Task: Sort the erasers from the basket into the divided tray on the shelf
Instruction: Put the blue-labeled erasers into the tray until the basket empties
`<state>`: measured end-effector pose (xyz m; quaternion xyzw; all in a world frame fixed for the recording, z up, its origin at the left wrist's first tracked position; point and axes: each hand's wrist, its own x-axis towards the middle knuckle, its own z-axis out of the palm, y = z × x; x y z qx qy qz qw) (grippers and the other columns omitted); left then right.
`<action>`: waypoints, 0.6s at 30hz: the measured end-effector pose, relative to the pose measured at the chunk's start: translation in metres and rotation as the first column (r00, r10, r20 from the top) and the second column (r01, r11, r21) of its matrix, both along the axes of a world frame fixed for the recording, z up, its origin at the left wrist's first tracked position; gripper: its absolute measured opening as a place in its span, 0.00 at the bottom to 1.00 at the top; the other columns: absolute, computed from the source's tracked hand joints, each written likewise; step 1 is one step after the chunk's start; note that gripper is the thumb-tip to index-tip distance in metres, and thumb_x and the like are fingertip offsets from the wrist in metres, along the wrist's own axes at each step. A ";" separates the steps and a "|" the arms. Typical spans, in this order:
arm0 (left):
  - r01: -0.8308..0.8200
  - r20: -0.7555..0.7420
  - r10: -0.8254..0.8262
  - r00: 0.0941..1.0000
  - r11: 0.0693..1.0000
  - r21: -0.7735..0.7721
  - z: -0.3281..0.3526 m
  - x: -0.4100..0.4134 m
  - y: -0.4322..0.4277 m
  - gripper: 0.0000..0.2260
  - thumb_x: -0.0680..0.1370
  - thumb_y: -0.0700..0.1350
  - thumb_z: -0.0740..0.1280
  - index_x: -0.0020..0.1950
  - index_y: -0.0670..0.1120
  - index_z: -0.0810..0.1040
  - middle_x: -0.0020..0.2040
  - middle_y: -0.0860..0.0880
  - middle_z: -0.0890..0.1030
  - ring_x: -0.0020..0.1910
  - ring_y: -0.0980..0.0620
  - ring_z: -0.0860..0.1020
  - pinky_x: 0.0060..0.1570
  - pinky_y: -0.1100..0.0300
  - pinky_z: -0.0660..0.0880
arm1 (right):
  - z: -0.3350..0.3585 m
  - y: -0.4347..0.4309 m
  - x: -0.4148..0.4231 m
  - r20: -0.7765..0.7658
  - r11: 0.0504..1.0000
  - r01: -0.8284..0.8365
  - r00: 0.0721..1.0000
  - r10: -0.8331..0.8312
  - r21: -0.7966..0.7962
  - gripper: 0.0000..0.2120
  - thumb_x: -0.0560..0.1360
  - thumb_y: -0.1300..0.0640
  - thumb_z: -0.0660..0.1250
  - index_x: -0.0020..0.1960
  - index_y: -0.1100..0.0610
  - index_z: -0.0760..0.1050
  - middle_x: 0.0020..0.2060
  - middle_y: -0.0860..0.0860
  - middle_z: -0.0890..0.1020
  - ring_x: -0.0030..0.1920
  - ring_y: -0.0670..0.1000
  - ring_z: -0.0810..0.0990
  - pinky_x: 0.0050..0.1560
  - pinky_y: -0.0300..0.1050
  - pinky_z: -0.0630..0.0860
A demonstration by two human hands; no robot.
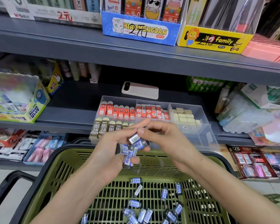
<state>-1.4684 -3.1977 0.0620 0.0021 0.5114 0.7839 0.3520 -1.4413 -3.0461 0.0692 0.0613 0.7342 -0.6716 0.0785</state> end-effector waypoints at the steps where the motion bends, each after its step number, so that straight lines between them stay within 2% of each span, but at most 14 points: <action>1: 0.011 -0.005 -0.011 1.000 1.000 0.014 0.002 0.000 0.000 0.15 0.71 0.46 0.65 0.56 0.51 0.84 0.53 0.43 0.83 0.38 0.48 0.79 0.24 0.62 0.68 | 0.001 0.001 0.000 -0.013 0.999 0.014 1.000 -0.014 -0.033 0.07 0.70 0.53 0.69 0.43 0.56 0.81 0.36 0.48 0.82 0.37 0.44 0.79 0.40 0.28 0.73; 4: 0.022 0.005 -0.022 1.000 0.998 0.054 0.004 -0.003 -0.004 0.16 0.73 0.48 0.65 0.59 0.52 0.82 0.53 0.40 0.83 0.37 0.48 0.79 0.24 0.63 0.68 | 0.007 0.017 -0.008 -0.042 0.983 0.144 0.988 -0.150 -0.113 0.07 0.74 0.55 0.65 0.47 0.59 0.77 0.43 0.55 0.83 0.45 0.50 0.83 0.48 0.37 0.77; 6: 0.001 0.026 -0.002 1.000 0.998 0.061 0.003 -0.006 -0.009 0.17 0.72 0.48 0.65 0.60 0.52 0.81 0.52 0.38 0.83 0.37 0.48 0.78 0.23 0.63 0.68 | 0.015 0.035 -0.014 -0.028 0.956 0.207 0.976 -0.218 -0.206 0.04 0.77 0.61 0.61 0.49 0.61 0.73 0.45 0.62 0.80 0.48 0.57 0.84 0.48 0.42 0.80; 9: -0.019 0.026 0.018 1.000 0.998 0.055 0.001 -0.009 -0.016 0.18 0.70 0.49 0.65 0.59 0.51 0.82 0.51 0.38 0.83 0.37 0.48 0.77 0.24 0.62 0.66 | 0.021 0.056 -0.021 0.022 0.961 0.200 0.980 -0.200 -0.191 0.04 0.77 0.64 0.62 0.51 0.62 0.69 0.38 0.60 0.80 0.38 0.56 0.84 0.38 0.41 0.81; 12: -0.031 0.016 0.030 0.999 0.998 0.049 -0.003 -0.010 -0.022 0.18 0.69 0.49 0.66 0.58 0.51 0.82 0.52 0.38 0.83 0.37 0.47 0.78 0.24 0.62 0.66 | 0.016 0.063 -0.026 0.037 0.982 0.188 0.981 -0.189 0.026 0.09 0.74 0.64 0.67 0.48 0.61 0.67 0.31 0.56 0.82 0.28 0.48 0.77 0.28 0.36 0.73; 14: -0.032 0.009 0.032 0.999 0.999 0.042 -0.005 -0.010 -0.024 0.18 0.70 0.49 0.66 0.59 0.51 0.82 0.52 0.38 0.83 0.38 0.47 0.78 0.25 0.62 0.66 | 0.010 0.064 -0.027 0.045 0.957 0.183 0.979 -0.198 0.224 0.11 0.71 0.61 0.71 0.45 0.61 0.69 0.28 0.53 0.82 0.24 0.43 0.72 0.25 0.33 0.68; 16: -0.033 0.003 0.033 0.999 0.999 0.032 -0.006 -0.010 -0.026 0.17 0.70 0.49 0.66 0.58 0.52 0.82 0.52 0.38 0.83 0.39 0.47 0.78 0.26 0.61 0.66 | 0.004 0.063 -0.028 0.039 0.899 0.154 0.982 -0.187 0.410 0.13 0.69 0.55 0.74 0.42 0.61 0.73 0.28 0.52 0.82 0.22 0.41 0.71 0.27 0.32 0.68; 18: -0.035 -0.002 0.035 0.999 0.999 0.030 -0.008 -0.011 -0.027 0.17 0.71 0.49 0.66 0.58 0.51 0.82 0.52 0.38 0.83 0.39 0.47 0.79 0.26 0.62 0.67 | -0.001 0.061 -0.029 -0.014 0.807 0.129 0.989 -0.148 0.576 0.11 0.68 0.50 0.74 0.39 0.57 0.78 0.28 0.49 0.81 0.27 0.42 0.75 0.36 0.37 0.71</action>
